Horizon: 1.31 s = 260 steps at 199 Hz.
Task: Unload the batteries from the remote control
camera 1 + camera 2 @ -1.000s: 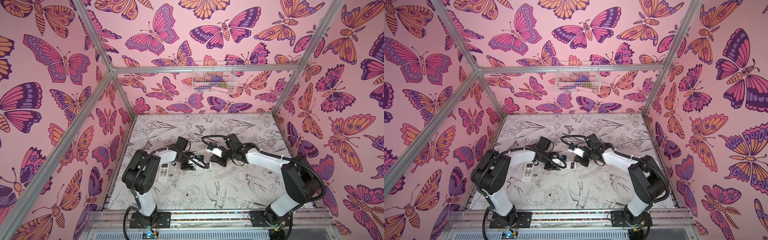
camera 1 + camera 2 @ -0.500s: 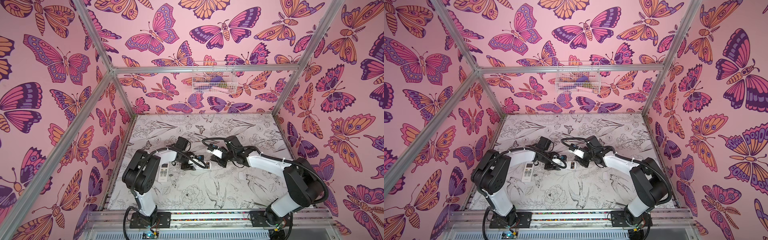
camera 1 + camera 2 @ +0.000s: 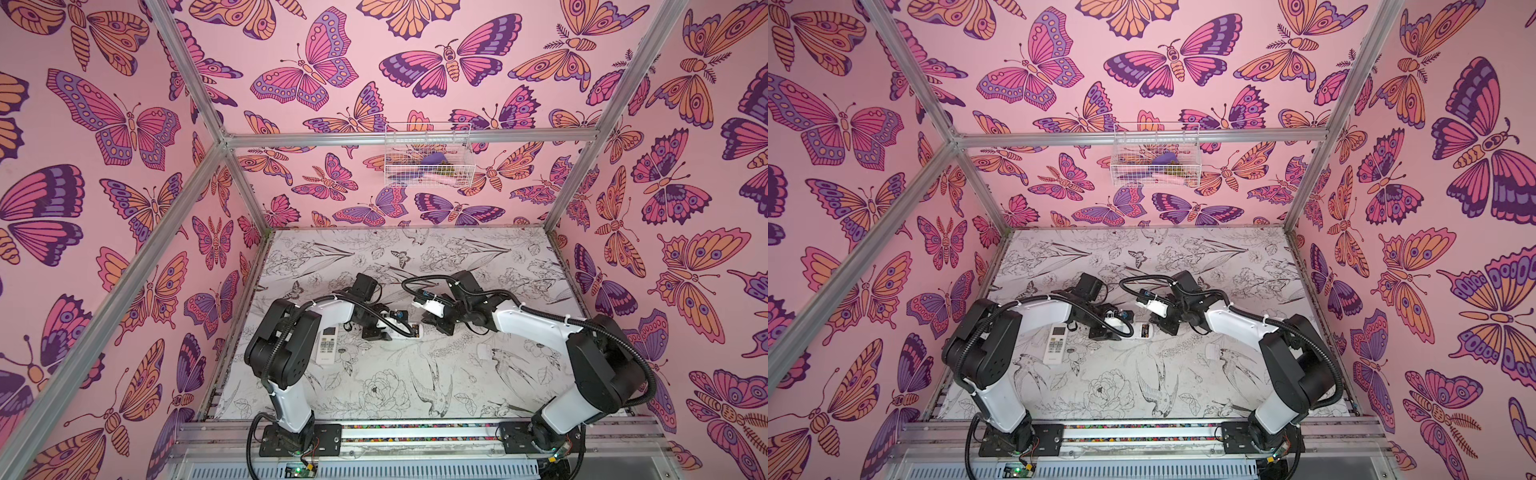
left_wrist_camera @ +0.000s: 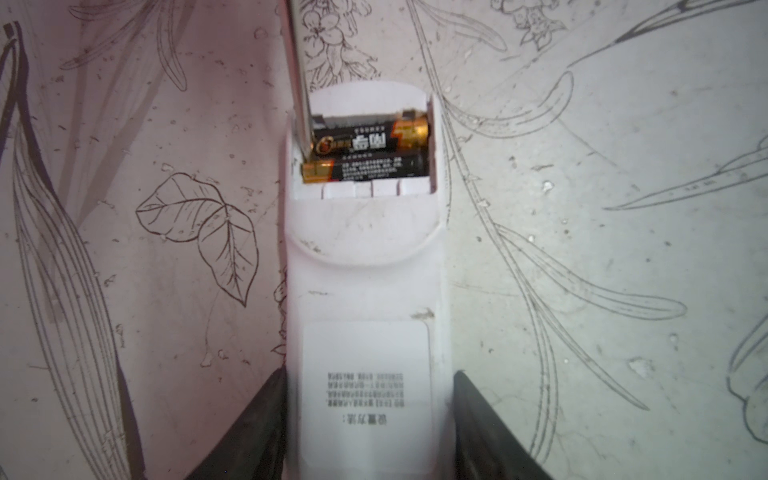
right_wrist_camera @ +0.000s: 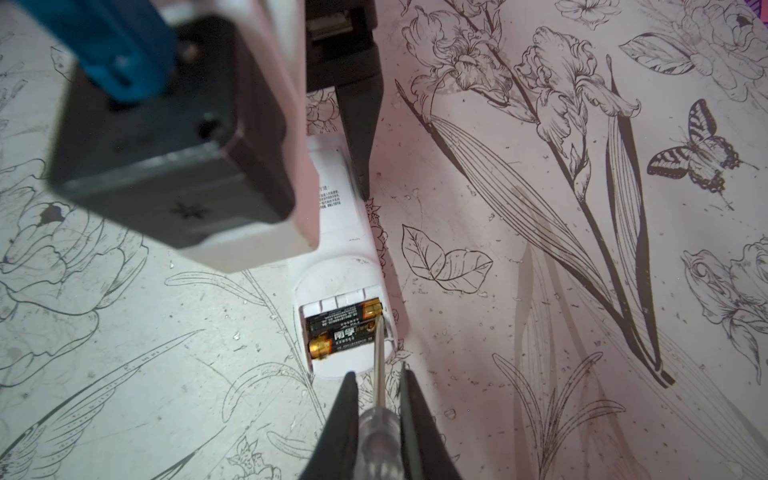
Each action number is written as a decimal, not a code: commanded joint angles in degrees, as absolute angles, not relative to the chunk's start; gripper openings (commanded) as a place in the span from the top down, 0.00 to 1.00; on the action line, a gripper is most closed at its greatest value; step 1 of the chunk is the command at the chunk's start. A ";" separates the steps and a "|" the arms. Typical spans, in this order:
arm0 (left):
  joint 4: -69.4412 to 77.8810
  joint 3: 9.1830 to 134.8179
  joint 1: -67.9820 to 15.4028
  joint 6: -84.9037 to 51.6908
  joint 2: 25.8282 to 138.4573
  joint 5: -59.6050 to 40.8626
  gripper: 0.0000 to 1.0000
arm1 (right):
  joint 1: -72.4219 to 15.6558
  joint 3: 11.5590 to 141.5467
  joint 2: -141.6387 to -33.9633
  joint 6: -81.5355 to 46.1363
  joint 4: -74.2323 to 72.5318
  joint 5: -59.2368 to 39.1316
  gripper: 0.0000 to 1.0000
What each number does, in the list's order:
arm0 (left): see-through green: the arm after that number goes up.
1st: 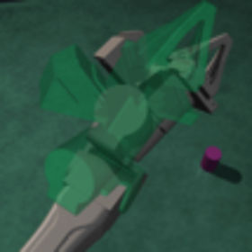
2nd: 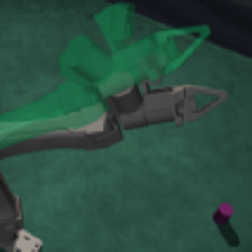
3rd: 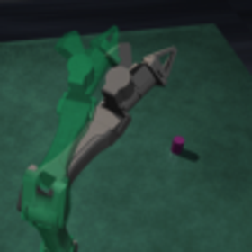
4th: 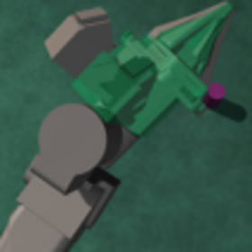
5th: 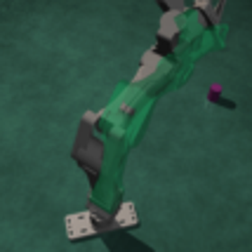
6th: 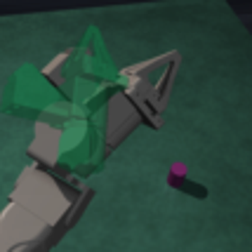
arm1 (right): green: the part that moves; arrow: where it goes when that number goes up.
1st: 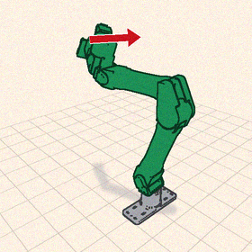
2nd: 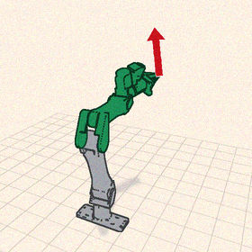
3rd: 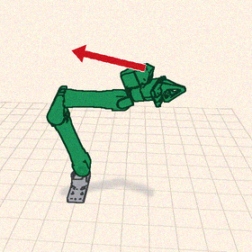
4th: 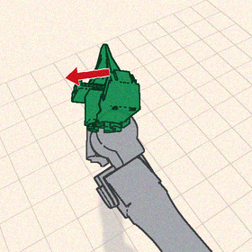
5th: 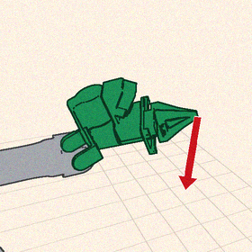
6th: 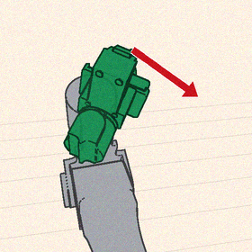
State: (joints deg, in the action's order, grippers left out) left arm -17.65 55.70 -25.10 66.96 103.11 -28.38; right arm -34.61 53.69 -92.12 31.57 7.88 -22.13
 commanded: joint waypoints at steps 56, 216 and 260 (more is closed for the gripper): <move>-19.62 54.05 -25.93 68.21 106.79 -22.86 0.59 | -37.77 47.26 -91.61 26.08 -8.10 -13.25 1.00; -19.53 53.79 -25.93 68.44 106.65 -22.89 0.60 | -31.45 53.93 -94.92 18.20 5.56 -38.23 1.00; -19.58 54.24 -26.00 67.88 107.03 -22.58 0.60 | -29.97 54.12 -94.45 16.34 4.18 -40.24 1.00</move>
